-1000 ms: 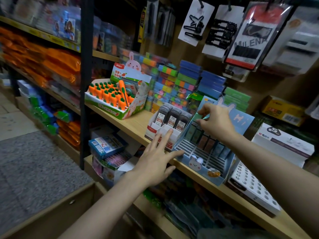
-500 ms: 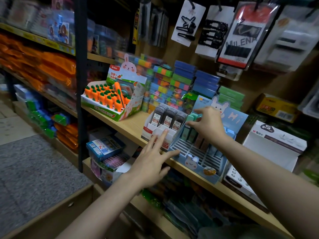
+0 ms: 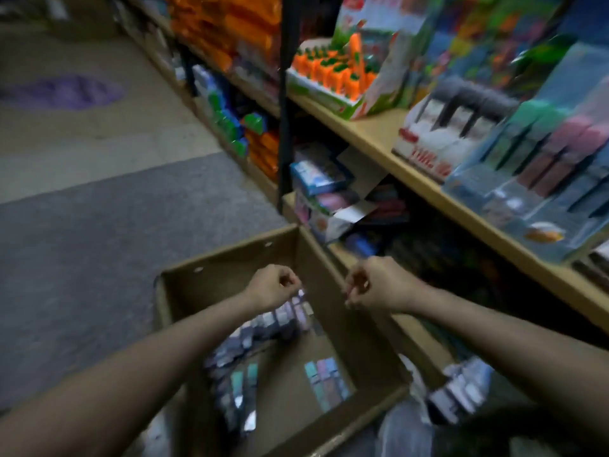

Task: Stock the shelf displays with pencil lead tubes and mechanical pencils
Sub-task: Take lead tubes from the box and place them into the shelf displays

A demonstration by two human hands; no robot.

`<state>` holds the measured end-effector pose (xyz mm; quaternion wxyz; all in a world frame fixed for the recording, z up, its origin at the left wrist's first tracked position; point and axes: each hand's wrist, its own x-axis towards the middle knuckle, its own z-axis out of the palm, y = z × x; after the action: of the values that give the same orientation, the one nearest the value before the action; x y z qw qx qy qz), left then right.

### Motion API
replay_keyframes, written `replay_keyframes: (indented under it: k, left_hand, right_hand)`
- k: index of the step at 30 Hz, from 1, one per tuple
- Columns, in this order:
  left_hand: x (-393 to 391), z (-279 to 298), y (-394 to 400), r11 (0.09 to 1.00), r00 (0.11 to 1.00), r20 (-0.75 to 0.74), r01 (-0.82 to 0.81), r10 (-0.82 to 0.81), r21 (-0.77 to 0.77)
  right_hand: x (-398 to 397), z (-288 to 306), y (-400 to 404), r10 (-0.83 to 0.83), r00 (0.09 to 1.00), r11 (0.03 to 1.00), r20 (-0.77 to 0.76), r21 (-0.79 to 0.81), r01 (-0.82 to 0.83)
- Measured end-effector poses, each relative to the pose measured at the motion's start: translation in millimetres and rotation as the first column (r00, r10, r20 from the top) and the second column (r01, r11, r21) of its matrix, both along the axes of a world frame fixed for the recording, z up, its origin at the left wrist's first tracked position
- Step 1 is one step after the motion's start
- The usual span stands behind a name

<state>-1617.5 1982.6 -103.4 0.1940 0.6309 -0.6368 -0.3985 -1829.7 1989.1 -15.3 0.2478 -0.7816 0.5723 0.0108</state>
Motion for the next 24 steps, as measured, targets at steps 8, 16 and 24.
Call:
replay_keyframes:
  k: [8, 16, 24]
  left_hand:
    - [23.0, -131.2, 73.7, 0.671, 0.729, -0.049, -0.598, 0.682, 0.439]
    - [-10.9, -178.5, 110.0, 0.708, 0.809, 0.240, -0.587, 0.537, 0.393]
    - [-23.7, -200.2, 111.0, 0.783, 0.800, 0.298, -0.586, 0.520, 0.207]
  right_hand:
    - [58.6, -136.5, 6.7, -0.178, 0.982, 0.945, 0.060, 0.287, 0.154]
    - [51.3, -227.9, 5.8, -0.370, 0.929, 0.841, 0.023, 0.433, 0.325]
    - [75.3, -253.5, -9.3, -0.496, 0.852, 0.848, 0.166, 0.302, 0.435]
